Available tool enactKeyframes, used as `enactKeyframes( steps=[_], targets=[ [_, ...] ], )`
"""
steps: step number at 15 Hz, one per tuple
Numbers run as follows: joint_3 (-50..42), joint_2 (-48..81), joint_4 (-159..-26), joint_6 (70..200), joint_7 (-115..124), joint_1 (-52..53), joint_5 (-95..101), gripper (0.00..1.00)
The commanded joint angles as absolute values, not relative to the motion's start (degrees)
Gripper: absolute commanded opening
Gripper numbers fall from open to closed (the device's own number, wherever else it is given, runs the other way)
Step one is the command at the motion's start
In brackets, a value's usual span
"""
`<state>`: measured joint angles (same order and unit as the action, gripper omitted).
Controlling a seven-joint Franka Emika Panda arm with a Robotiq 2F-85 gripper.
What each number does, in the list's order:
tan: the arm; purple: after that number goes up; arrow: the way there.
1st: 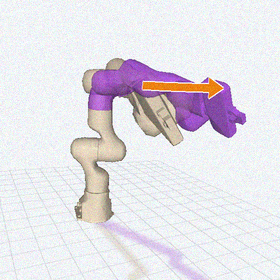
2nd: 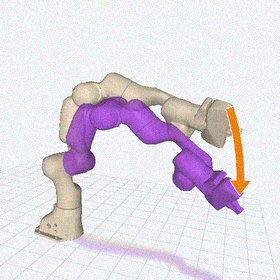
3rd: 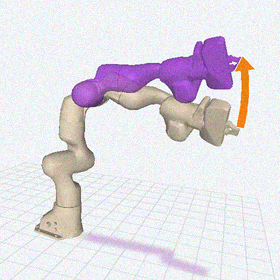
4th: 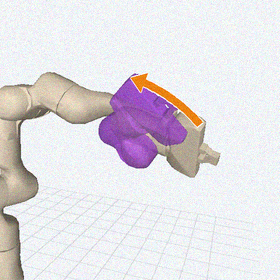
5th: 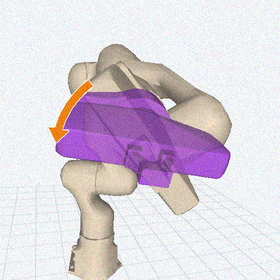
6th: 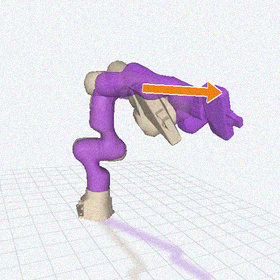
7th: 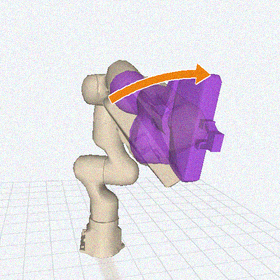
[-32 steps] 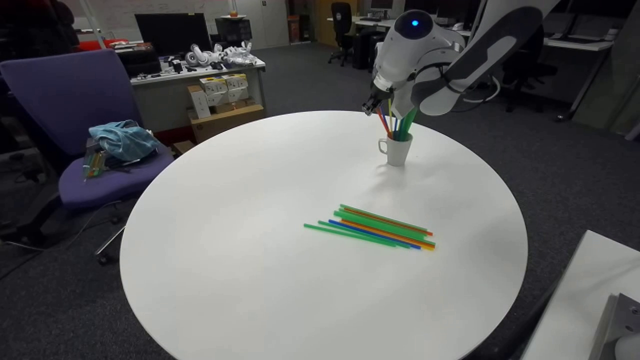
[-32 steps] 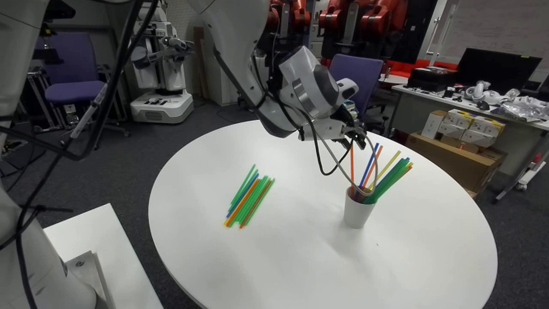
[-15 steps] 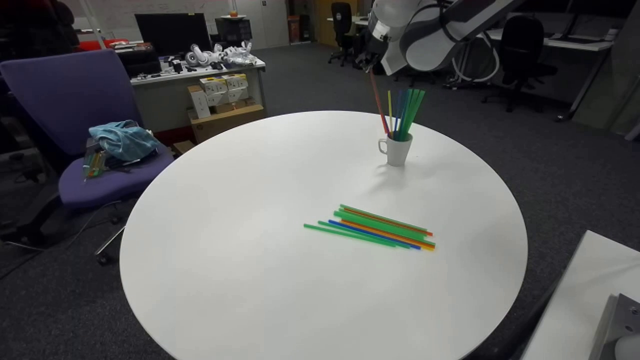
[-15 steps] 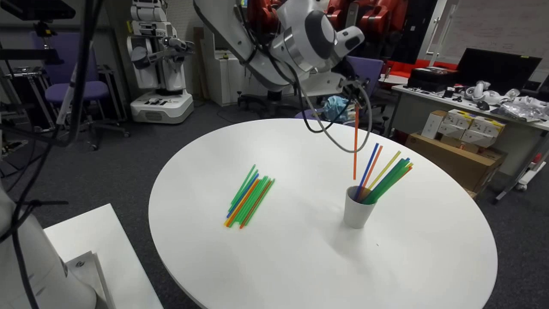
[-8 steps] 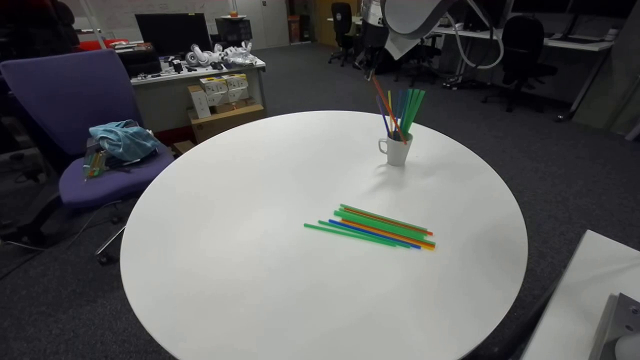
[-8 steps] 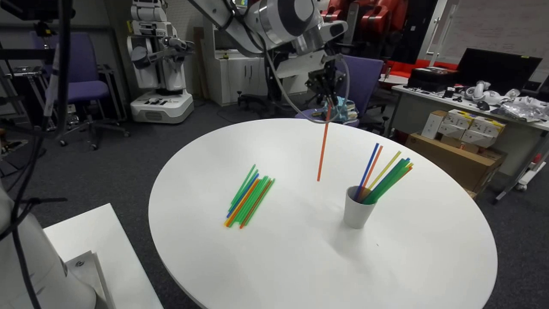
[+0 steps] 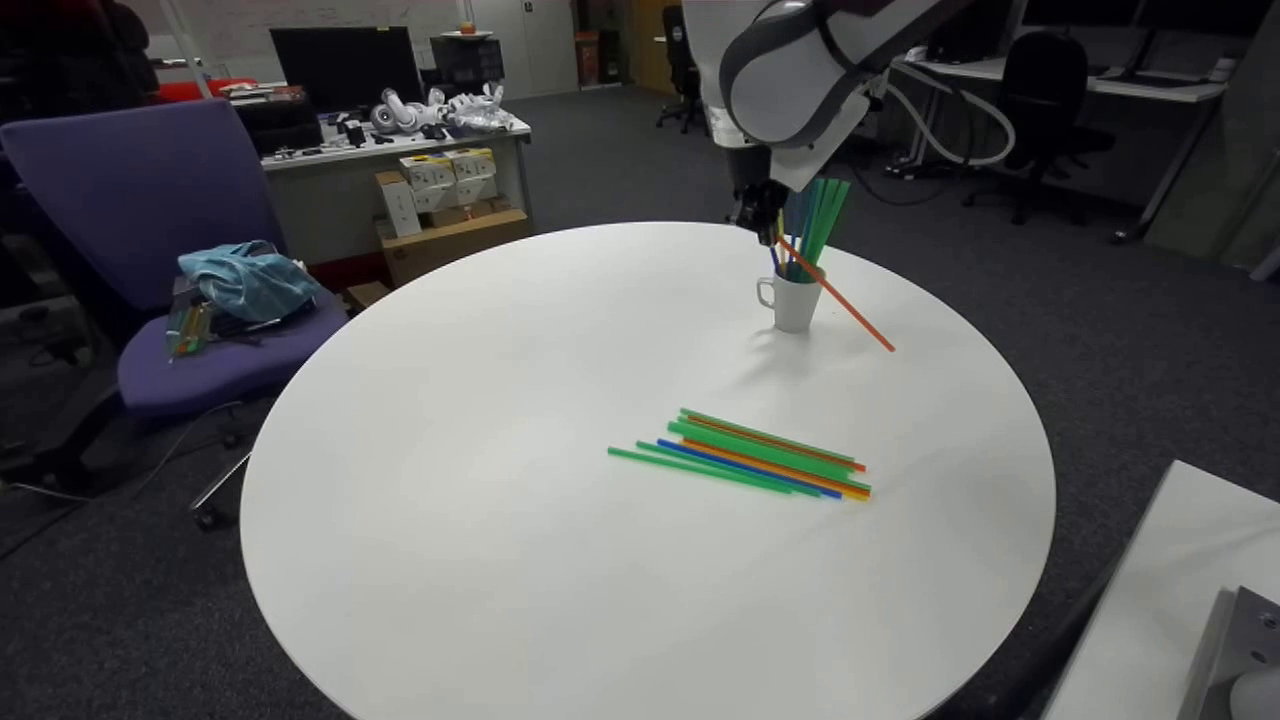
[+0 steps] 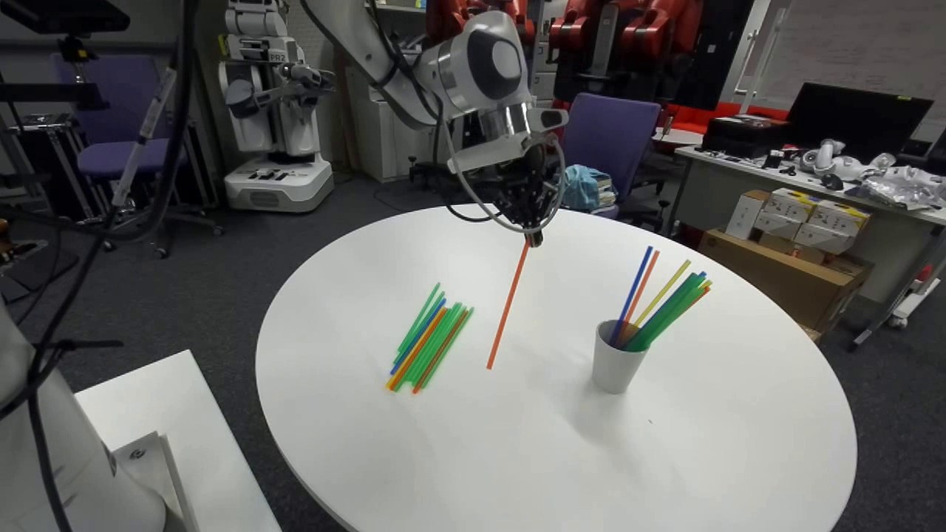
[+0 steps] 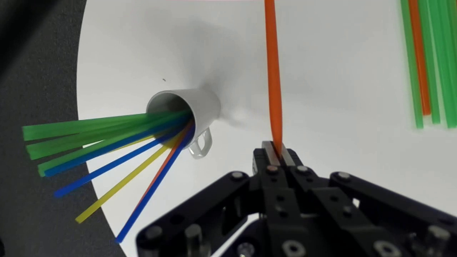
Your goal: Remove the orange straw from the white mug
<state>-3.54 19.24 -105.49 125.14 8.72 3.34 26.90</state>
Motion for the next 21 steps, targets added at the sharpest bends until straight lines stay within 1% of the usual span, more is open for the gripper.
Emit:
enactKeyframes(
  steps=[1, 6, 12, 13, 14, 21],
  targets=[
    [-3.70, 23.58, -103.51, 127.12, 10.56, 4.83, 28.29, 0.00],
    [-3.06, 28.01, -103.29, 132.83, 11.61, 5.09, 23.15, 0.00],
    [-2.74, 28.09, -105.88, 142.18, 10.94, 4.96, 16.94, 0.01],
    [-2.80, 28.06, -106.07, 142.99, 10.81, 5.06, 16.46, 0.26],
    [-2.73, 28.16, -106.01, 143.19, 10.59, 4.99, 15.77, 0.28],
    [-2.69, 27.56, -104.93, 142.20, 10.49, 3.22, 8.39, 0.79]
  ],
)
